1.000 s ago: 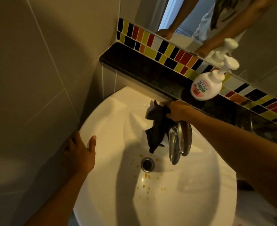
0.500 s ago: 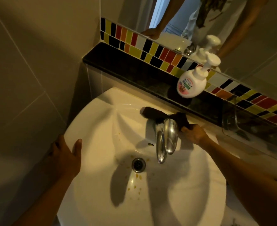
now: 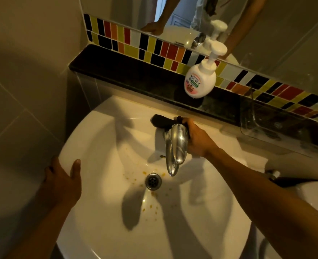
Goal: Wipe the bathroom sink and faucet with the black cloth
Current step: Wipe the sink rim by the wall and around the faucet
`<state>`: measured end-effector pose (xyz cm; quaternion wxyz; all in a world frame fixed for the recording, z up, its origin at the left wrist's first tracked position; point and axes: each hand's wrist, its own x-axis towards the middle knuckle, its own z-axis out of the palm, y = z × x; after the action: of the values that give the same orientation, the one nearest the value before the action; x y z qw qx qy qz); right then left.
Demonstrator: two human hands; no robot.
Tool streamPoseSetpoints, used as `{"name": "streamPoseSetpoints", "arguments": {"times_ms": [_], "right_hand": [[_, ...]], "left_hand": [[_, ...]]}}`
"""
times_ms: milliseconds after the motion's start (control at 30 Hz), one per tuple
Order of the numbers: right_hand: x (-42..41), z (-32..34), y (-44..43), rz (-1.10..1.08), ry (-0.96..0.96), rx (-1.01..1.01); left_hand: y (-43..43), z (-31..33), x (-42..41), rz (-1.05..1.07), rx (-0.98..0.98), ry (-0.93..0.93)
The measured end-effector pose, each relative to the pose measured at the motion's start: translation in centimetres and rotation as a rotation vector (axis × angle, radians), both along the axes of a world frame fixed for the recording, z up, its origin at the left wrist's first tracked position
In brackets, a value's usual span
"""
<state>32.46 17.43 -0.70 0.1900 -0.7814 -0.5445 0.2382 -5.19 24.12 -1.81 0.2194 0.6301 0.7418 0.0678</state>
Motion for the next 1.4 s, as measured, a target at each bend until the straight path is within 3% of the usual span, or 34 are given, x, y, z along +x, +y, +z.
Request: {"name": "streamPoseSetpoints", "arguments": {"times_ms": [167,300,400,467,567,600,667,733,833,967,1100,1167,1267,1400], "right_hand": [[-0.1,-2.1,-4.6,-0.039,-0.211,0.099],[-2.0,-3.7,-8.5,-0.075,-0.156,0.175],[-5.9,-3.6,-7.8,-0.078,-0.011,0.277],[-9.6,-4.4,-7.0,-0.25,0.138,0.375],[-14.8,-6.1,-6.0,-0.693,0.437,0.402],[-16.2,-6.4,-5.4,-0.741,0.368,0.312],[-19.2,-6.8,-3.9,-0.671,0.248,0.238],[-21.7,-6.6,-1.6,-0.541,0.198,0.344],[-22.5,-6.0,3.5,-0.539,0.166,0.424],[-20.5,-5.2,9.3,-0.572,0.102,0.371],[-19.3,-3.4,13.7,-0.701,0.303,0.492],[-19.0,-2.8,15.8,-0.745,0.313,0.443],[-19.7,-2.6,17.7,-0.576,0.097,0.273],[-21.9,-2.2,17.9,-0.144,0.087,0.278]], "left_hand": [[-0.1,-0.1,0.1,0.006,0.033,0.013],[-0.1,-0.2,-0.1,0.001,0.047,0.021],[-0.1,-0.3,-0.1,-0.013,0.051,0.028],[-0.1,-0.4,-0.2,-0.009,0.051,0.035],[0.0,-0.7,-0.3,0.0,0.048,0.035],[0.1,-0.7,-0.3,-0.001,0.047,0.031],[0.2,-0.8,-0.3,-0.002,0.044,0.019],[0.3,-0.8,-0.5,-0.002,0.029,0.003],[0.3,-1.2,-0.7,-0.005,0.018,-0.005],[0.8,-1.6,-0.7,0.014,0.001,-0.053],[0.8,-1.9,-0.8,0.023,0.007,-0.062],[0.9,-2.1,-0.9,0.016,0.004,-0.027],[0.9,-2.3,-0.9,0.007,0.02,0.003],[0.9,-2.3,-0.9,0.007,0.051,-0.023]]}}
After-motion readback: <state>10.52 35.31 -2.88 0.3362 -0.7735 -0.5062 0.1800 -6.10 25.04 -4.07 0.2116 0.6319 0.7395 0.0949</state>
